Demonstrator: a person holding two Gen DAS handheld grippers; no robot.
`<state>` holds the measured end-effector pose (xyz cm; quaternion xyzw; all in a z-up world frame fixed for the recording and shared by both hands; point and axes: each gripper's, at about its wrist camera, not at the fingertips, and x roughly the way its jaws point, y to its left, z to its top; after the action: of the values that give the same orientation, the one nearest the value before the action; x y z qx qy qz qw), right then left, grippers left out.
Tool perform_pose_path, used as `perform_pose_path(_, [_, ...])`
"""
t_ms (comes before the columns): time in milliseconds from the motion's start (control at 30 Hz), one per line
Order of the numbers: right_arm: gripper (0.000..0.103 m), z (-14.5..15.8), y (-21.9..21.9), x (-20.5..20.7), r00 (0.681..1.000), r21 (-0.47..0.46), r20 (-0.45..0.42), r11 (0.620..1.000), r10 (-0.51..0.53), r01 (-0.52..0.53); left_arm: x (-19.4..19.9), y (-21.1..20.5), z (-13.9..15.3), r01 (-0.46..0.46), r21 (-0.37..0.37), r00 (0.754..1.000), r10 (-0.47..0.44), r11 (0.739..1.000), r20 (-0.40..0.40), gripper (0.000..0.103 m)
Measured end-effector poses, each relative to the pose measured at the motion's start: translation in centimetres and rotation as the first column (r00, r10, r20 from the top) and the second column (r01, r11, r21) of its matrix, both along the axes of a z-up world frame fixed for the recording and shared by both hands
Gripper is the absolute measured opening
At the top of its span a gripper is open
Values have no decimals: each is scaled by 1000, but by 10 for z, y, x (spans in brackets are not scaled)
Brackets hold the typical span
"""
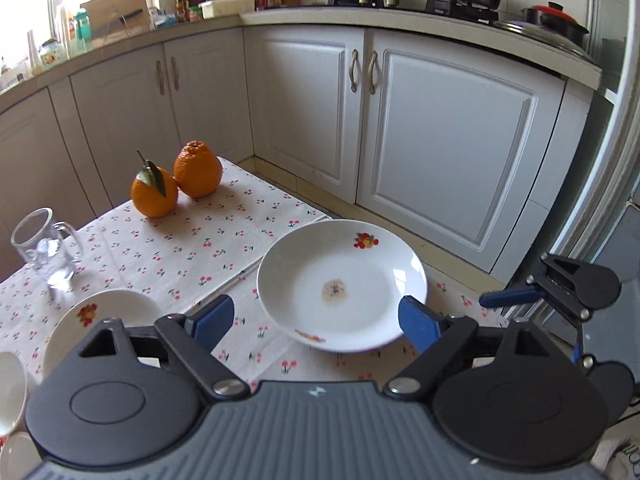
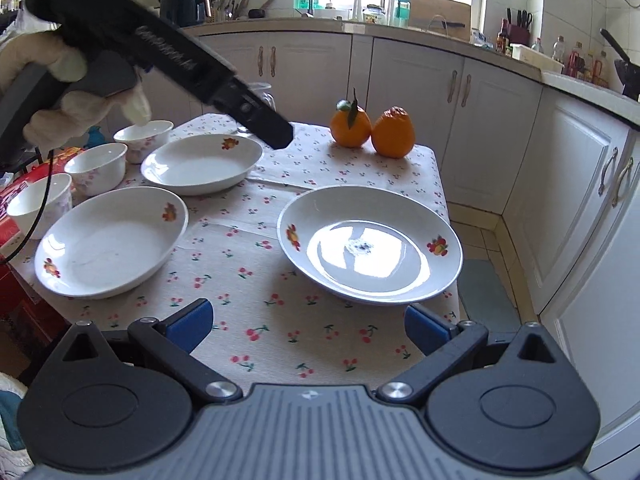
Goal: Organize plates and bowls
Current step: 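Withdraw the left gripper from the placed plate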
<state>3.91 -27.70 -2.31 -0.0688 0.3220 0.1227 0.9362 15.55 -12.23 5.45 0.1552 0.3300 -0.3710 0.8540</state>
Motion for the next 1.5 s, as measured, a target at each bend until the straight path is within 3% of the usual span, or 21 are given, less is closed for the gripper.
perform_pose_path(400, [103, 1, 27, -29, 999, 5, 33, 1000, -14, 14, -100, 58, -23, -111, -21, 983, 113, 994, 146, 93])
perform_pose_path(633, [103, -5, 30, -34, 999, 67, 24, 997, -40, 38, -128, 84, -41, -199, -46, 969, 204, 979, 139, 93])
perform_pose_path(833, [103, -9, 37, -32, 1000, 108, 6, 994, 22, -23, -140, 107, -54, -281, -48, 950, 285, 958, 124, 93])
perform_pose_path(1300, [103, -18, 77, 0, 985, -6, -93, 989, 146, -147, -142, 153, -97, -397, 26, 917, 396, 917, 41, 93])
perform_pose_path(1500, [103, -17, 90, 18, 974, 7, -127, 982, 189, -190, -128, 156, -110, -399, 26, 917, 399, 916, 28, 93])
